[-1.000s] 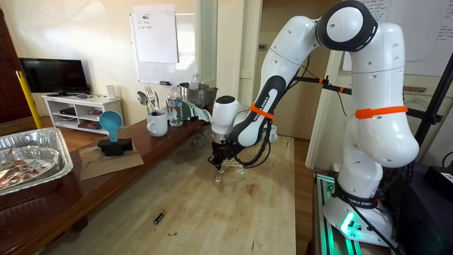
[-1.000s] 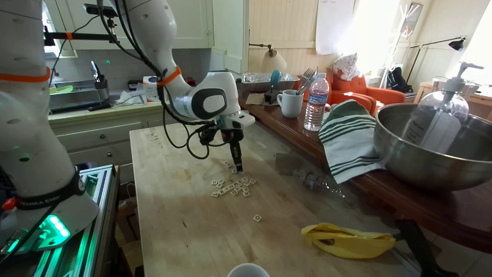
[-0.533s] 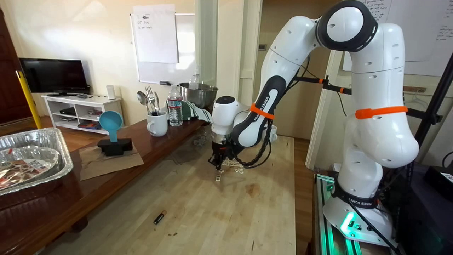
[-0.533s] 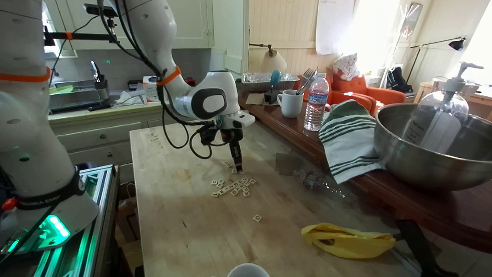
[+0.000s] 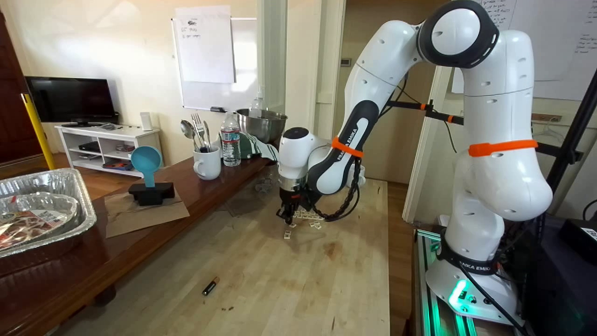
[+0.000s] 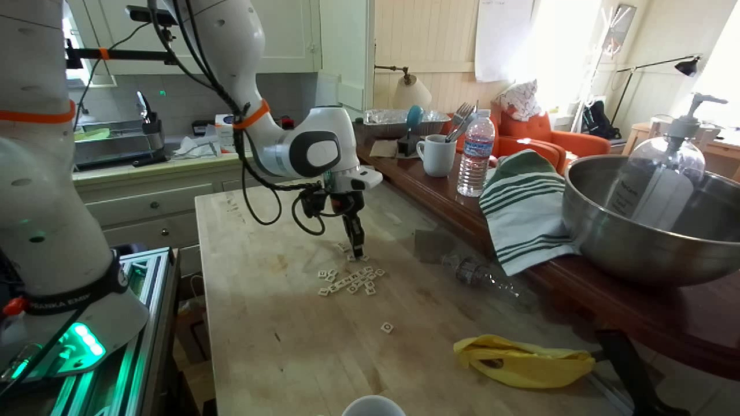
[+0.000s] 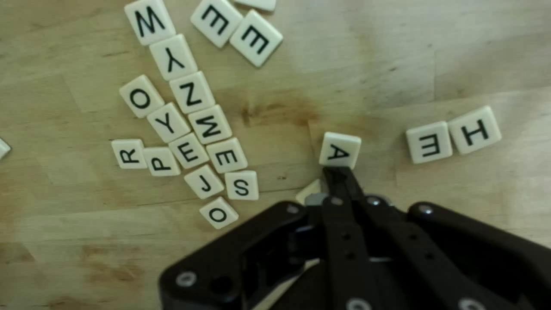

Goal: Align the small blocks on the table

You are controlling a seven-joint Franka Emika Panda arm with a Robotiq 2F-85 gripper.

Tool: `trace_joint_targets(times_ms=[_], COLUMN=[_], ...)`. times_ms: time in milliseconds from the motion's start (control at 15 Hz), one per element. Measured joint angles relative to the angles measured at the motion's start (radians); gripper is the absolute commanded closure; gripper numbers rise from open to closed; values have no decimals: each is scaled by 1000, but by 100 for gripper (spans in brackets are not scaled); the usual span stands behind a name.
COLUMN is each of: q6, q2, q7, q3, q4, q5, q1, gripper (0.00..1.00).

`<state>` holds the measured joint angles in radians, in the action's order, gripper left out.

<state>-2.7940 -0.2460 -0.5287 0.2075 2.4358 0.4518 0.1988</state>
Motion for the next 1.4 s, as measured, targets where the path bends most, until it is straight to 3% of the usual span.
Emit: trace_joint_targets(times_ms=[467, 1000, 1400], q6=[0, 0, 12], q2=[0, 1, 30], q7=[-93, -242, -235], q3=[2, -10, 6], q4=[-1, -1, 10], q5=[-5, -109, 22], q1=[1, 0, 0], gripper=[100, 100, 100])
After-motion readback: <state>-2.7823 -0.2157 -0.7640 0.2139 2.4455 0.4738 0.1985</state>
